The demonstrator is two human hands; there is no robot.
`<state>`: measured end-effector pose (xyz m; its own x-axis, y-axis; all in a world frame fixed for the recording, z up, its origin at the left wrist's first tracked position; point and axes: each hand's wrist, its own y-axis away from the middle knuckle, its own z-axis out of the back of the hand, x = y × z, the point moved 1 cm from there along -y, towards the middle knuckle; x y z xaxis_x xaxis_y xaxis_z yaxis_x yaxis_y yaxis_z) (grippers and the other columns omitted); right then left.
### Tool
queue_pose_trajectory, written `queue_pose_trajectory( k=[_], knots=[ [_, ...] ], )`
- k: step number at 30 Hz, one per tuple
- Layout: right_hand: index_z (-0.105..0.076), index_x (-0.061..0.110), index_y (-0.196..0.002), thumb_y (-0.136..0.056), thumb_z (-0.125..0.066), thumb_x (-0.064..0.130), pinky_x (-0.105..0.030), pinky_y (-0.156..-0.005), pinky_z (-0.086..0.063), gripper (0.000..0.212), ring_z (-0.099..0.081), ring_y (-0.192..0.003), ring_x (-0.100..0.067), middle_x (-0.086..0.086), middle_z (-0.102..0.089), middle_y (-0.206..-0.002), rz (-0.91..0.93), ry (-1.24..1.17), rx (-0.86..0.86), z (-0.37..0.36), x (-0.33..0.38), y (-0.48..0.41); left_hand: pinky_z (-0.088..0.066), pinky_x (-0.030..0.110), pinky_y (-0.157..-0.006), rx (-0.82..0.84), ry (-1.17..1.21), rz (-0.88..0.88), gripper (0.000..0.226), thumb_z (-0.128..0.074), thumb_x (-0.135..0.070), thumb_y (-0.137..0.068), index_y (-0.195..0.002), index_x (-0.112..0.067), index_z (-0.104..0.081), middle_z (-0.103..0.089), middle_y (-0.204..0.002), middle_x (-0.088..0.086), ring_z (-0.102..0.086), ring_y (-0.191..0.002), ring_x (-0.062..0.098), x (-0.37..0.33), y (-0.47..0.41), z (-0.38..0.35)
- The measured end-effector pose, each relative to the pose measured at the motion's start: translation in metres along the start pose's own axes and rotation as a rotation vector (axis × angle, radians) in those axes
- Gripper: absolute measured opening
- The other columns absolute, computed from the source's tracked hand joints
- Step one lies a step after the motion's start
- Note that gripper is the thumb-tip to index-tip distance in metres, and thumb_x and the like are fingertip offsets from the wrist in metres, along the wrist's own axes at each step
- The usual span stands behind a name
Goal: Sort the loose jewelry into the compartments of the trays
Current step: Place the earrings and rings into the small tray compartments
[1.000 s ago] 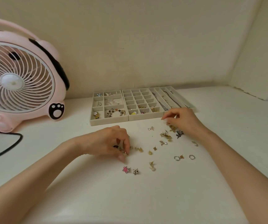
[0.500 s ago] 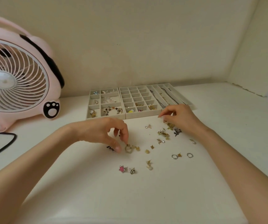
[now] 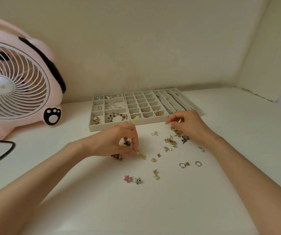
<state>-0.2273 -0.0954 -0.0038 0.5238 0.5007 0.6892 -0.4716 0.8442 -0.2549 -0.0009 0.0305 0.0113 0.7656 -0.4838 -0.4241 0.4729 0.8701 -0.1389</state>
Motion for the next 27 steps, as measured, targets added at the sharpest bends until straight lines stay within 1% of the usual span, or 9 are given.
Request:
queue_pose_trajectory(
  k=[4, 8, 12, 14, 16, 18, 22, 24, 27],
  knots=[
    [-0.073, 0.019, -0.089, -0.087, -0.064, 0.013, -0.02, -0.066, -0.041, 0.011, -0.053, -0.057, 0.013, 0.003, -0.07, -0.085, 0.005, -0.007, 0.005, 0.001, 0.001, 0.0, -0.038, 0.013, -0.072, -0.069, 0.121, 0.041, 0.008, -0.071, -0.022, -0.081, -0.083, -0.019, -0.064, -0.06, -0.092, -0.009, -0.051, -0.085, 0.006, -0.003, -0.027, 0.022],
    [-0.073, 0.018, -0.089, -0.087, -0.063, 0.011, -0.021, -0.063, -0.043, 0.012, -0.054, -0.055, 0.01, 0.002, -0.07, -0.083, -0.002, -0.023, -0.002, 0.003, -0.001, -0.001, -0.044, 0.021, -0.071, -0.177, 0.308, 0.131, 0.006, -0.065, -0.012, -0.085, -0.083, -0.013, -0.06, -0.066, -0.089, 0.003, -0.059, -0.08, 0.008, 0.015, -0.073, 0.029],
    [-0.073, 0.022, -0.087, -0.087, -0.063, 0.012, -0.026, -0.066, -0.049, 0.014, -0.052, -0.055, 0.007, 0.004, -0.07, -0.08, -0.009, -0.024, -0.004, 0.002, -0.003, -0.003, -0.052, 0.024, -0.081, -0.266, 0.52, 0.285, 0.006, -0.062, -0.011, -0.088, -0.085, -0.008, -0.057, -0.065, -0.085, 0.005, -0.064, -0.08, 0.013, 0.038, -0.111, 0.026],
    [-0.072, 0.023, -0.087, -0.087, -0.063, 0.013, -0.023, -0.066, -0.046, 0.014, -0.053, -0.056, 0.009, 0.005, -0.07, -0.079, -0.002, -0.02, 0.002, 0.001, -0.004, -0.004, -0.053, 0.023, -0.077, -0.313, 0.613, 0.332, 0.008, -0.061, -0.009, -0.087, -0.081, -0.009, -0.056, -0.065, -0.082, 0.006, -0.064, -0.076, 0.013, 0.046, -0.124, 0.023],
    [-0.072, 0.025, -0.085, -0.087, -0.063, 0.014, -0.023, -0.066, -0.046, 0.014, -0.053, -0.057, 0.009, 0.006, -0.069, -0.078, -0.002, -0.013, 0.003, 0.0, -0.005, -0.004, -0.053, 0.019, -0.068, -0.345, 0.659, 0.361, 0.01, -0.061, -0.007, -0.088, -0.079, -0.009, -0.055, -0.065, -0.077, 0.004, -0.064, -0.065, 0.007, 0.052, -0.134, 0.02],
    [-0.071, 0.029, -0.082, -0.087, -0.064, 0.015, -0.023, -0.065, -0.046, 0.016, -0.053, -0.056, 0.008, 0.008, -0.069, -0.077, 0.001, -0.007, -0.006, 0.001, -0.006, -0.005, -0.052, 0.015, -0.061, -0.351, 0.663, 0.378, 0.012, -0.06, -0.007, -0.088, -0.078, -0.009, -0.055, -0.065, -0.074, 0.003, -0.064, -0.057, 0.001, 0.057, -0.142, 0.017],
    [-0.069, 0.032, -0.079, -0.086, -0.065, 0.017, -0.03, -0.067, -0.052, 0.018, -0.054, -0.057, 0.001, 0.008, -0.07, -0.077, 0.017, 0.025, -0.017, 0.001, -0.005, -0.007, -0.051, 0.015, -0.062, -0.349, 0.606, 0.386, 0.01, -0.059, -0.009, -0.09, -0.08, -0.011, -0.055, -0.065, -0.077, 0.003, -0.063, -0.057, -0.001, 0.061, -0.154, 0.013],
    [-0.069, 0.032, -0.079, -0.086, -0.065, 0.017, -0.031, -0.069, -0.052, 0.017, -0.054, -0.058, 0.0, 0.008, -0.07, -0.078, 0.026, 0.033, -0.019, 0.001, -0.004, -0.007, -0.051, 0.015, -0.066, -0.35, 0.541, 0.37, 0.01, -0.059, -0.01, -0.089, -0.08, -0.012, -0.056, -0.066, -0.077, 0.002, -0.063, -0.06, 0.0, 0.063, -0.158, 0.013],
    [-0.07, 0.031, -0.081, -0.086, -0.065, 0.017, -0.028, -0.068, -0.051, 0.015, -0.053, -0.056, 0.005, 0.009, -0.07, -0.078, 0.035, 0.033, -0.022, 0.001, -0.004, -0.008, -0.051, 0.027, -0.079, -0.333, 0.379, 0.338, 0.009, -0.064, -0.011, -0.086, -0.08, -0.014, -0.059, -0.066, -0.078, 0.001, -0.063, -0.076, 0.014, 0.066, -0.162, 0.013]
  ],
)
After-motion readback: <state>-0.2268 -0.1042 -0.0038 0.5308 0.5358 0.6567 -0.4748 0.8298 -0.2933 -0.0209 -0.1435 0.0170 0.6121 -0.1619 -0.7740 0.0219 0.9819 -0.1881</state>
